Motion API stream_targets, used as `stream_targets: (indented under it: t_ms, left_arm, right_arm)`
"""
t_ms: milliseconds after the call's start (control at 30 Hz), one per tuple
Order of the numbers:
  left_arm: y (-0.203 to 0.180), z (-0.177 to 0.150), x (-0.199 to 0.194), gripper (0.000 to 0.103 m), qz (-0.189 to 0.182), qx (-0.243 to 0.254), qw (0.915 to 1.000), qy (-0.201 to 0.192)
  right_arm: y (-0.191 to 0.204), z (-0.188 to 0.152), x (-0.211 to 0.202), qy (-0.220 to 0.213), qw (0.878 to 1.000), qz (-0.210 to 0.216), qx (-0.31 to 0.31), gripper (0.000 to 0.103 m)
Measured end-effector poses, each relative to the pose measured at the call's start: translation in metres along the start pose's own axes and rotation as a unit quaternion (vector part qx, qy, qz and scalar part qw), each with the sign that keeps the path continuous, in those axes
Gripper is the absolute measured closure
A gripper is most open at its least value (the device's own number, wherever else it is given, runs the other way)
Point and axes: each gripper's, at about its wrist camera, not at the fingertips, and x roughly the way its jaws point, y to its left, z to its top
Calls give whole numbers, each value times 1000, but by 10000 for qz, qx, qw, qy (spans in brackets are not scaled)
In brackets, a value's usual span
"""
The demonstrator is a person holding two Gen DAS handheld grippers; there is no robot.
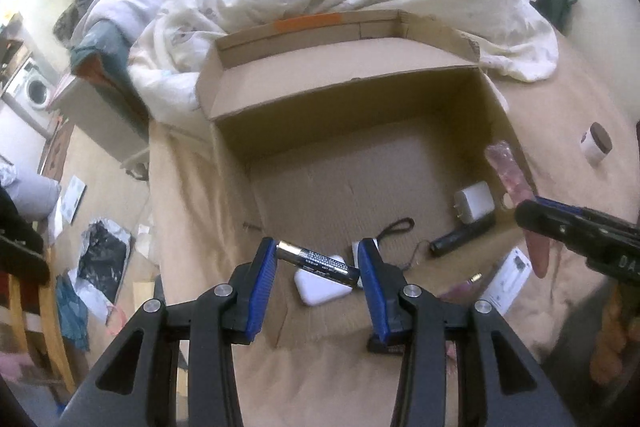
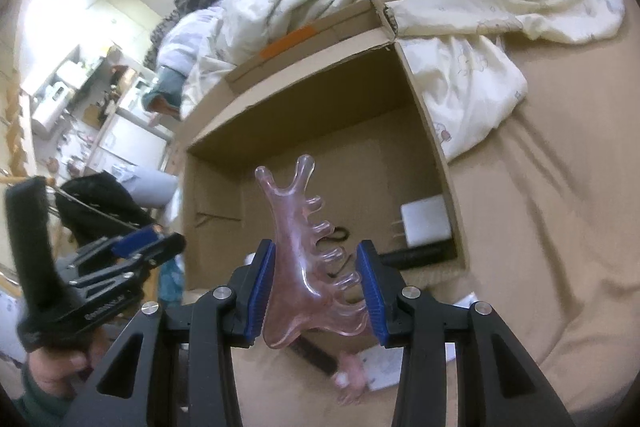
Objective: Organize rigid objects
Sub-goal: 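Carry the claw clip and battery into the box and open both tools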
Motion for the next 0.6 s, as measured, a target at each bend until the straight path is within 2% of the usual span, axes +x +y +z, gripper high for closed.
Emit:
stream_targets:
  t_ms: [133,367,433,600]
  left_arm:
    - [-10,2,27,65,48,250,9996,151]
    - [-11,-7,68,65,-285,62,9985,473]
    - [-12,-10,73,65,-326,63,9980,534]
    - [-20,-9,69,65,-337,155,9985,409]
  right_arm:
    - [-7,11,15,28,9999,-90,48,60]
    - [-13,17,43,196,9996,-173,56,60]
    - [-15,15,50,259,9994,-200,76,60]
    - [-14,9,59,373,9984,-430,-54,60]
